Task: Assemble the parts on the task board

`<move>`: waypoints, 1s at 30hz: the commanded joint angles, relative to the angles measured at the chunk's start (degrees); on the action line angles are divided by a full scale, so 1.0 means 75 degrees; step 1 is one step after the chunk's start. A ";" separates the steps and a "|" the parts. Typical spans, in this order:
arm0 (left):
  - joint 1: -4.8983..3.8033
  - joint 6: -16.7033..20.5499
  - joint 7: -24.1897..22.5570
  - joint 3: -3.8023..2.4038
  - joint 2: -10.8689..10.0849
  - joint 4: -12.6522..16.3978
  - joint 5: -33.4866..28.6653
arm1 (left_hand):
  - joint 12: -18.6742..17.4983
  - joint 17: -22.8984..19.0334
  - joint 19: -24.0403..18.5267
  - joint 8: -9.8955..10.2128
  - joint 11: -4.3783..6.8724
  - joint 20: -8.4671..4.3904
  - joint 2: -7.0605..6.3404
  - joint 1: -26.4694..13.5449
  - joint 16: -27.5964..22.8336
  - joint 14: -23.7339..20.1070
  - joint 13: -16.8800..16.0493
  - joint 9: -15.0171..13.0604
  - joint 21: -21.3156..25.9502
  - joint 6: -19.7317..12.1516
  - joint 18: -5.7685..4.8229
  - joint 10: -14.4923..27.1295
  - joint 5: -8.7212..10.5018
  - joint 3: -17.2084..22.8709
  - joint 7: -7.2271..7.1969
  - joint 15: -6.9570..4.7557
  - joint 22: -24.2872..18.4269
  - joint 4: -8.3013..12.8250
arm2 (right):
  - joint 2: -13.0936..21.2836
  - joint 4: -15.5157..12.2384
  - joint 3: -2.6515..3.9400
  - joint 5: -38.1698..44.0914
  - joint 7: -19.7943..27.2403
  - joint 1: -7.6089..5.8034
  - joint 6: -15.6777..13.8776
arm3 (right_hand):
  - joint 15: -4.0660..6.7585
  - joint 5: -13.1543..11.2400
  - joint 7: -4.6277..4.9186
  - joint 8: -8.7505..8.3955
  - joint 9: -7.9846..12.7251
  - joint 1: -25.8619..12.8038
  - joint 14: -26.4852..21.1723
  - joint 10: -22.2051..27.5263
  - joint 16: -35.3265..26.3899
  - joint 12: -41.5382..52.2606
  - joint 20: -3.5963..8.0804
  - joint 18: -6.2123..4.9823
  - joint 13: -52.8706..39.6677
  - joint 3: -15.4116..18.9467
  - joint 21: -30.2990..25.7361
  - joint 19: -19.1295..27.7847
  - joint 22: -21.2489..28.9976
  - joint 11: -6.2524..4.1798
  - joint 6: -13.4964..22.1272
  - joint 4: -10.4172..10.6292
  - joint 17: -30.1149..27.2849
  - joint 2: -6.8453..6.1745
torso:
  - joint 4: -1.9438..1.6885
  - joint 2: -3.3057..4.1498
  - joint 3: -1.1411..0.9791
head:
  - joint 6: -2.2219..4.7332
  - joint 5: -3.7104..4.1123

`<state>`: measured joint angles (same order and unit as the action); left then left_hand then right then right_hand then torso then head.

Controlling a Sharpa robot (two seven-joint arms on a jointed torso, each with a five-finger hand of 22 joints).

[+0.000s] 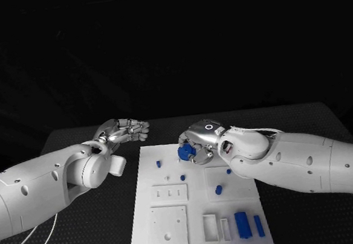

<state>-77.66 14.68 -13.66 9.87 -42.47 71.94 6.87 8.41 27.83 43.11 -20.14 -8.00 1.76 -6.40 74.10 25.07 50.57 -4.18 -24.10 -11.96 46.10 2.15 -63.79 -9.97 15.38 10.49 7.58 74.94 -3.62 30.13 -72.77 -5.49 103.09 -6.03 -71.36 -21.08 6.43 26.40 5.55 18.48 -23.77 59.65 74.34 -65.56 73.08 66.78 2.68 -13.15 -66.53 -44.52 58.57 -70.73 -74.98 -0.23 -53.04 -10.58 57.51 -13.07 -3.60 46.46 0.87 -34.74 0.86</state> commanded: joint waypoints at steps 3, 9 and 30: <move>-0.0013 -0.0089 -0.0056 -0.0005 0.0045 -0.0018 0.0021 | -0.0047 -0.0010 -0.0003 0.0052 -0.0005 0.0042 0.0002 -0.0098 -0.0029 -0.0017 0.0012 0.0012 0.0000 0.0052 0.0130 -0.0067 0.0026 -0.0003 -0.0022 0.0041 0.0163 0.0038 | -0.0239 0.0157 -0.0031 0.0301 -0.0100 0.0053 -0.0133 | 0.0010 -0.0052 0.0055 0.0099 -0.0049 0.0000 0.0022 -0.0036 -0.0038 0.0036 0.0038 -0.0246 0.0011 0.0006 0.0050 -0.0071 -0.0115 -0.0025 -0.0617 0.0055 0.0010 -0.0070 | -0.0023 0.0010 0.0003 | 0.0026 -0.0027; -0.0013 -0.0103 -0.0059 -0.0005 0.0071 -0.0044 0.0021 | -0.0048 -0.0011 -0.0003 0.0053 -0.0005 0.0042 0.0004 -0.0098 -0.0029 -0.0017 0.0012 0.0012 0.0000 0.0052 0.0130 -0.0067 0.0026 -0.0003 -0.0022 0.0041 0.0163 0.0039 | -0.0455 0.0425 -0.0041 0.0315 -0.0088 0.0151 -0.0168 | 0.0009 -0.0077 0.0057 0.0093 -0.0046 0.0003 0.0024 -0.0033 -0.0043 0.0031 0.0039 -0.0246 0.0017 0.0003 0.0051 -0.0073 -0.0114 -0.0024 -0.0608 0.0067 0.0013 -0.0085 | -0.0025 0.0011 0.0005 | 0.0010 -0.0061; -0.0013 -0.0108 -0.0063 -0.0005 0.0092 -0.0054 0.0021 | -0.0053 -0.0012 -0.0003 0.0060 -0.0006 0.0043 0.0010 -0.0100 -0.0029 -0.0017 0.0013 0.0013 0.0001 0.0051 0.0131 -0.0067 0.0026 -0.0002 -0.0020 0.0042 0.0162 0.0041 | -0.0786 0.0736 -0.0086 0.0314 -0.0031 0.0191 -0.0146 | 0.0007 -0.0155 0.0062 0.0077 -0.0038 0.0053 0.0030 -0.0025 -0.0056 0.0022 0.0048 -0.0246 0.0032 -0.0018 0.0055 -0.0076 -0.0114 -0.0020 -0.0586 0.0060 0.0023 -0.0097 | 0.0019 0.0015 -0.0014 | 0.0017 -0.0118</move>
<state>-77.66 14.64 -13.67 9.87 -41.96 71.45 6.88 8.41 27.84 43.11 -19.93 -8.00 1.76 -6.18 73.88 25.07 50.57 -4.18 -24.05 -11.96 46.10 2.15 -63.79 -9.97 15.38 10.50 7.58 74.92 -3.62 24.41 -67.42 -6.11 104.68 -6.42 -69.98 -22.07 6.31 25.51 5.37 18.97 -23.77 59.74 74.44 -65.81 72.89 66.77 2.69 -13.14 -66.33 -44.51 58.78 -71.13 -74.98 -0.23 -53.22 -10.27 57.60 -13.60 -3.49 46.56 0.80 -34.71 -0.07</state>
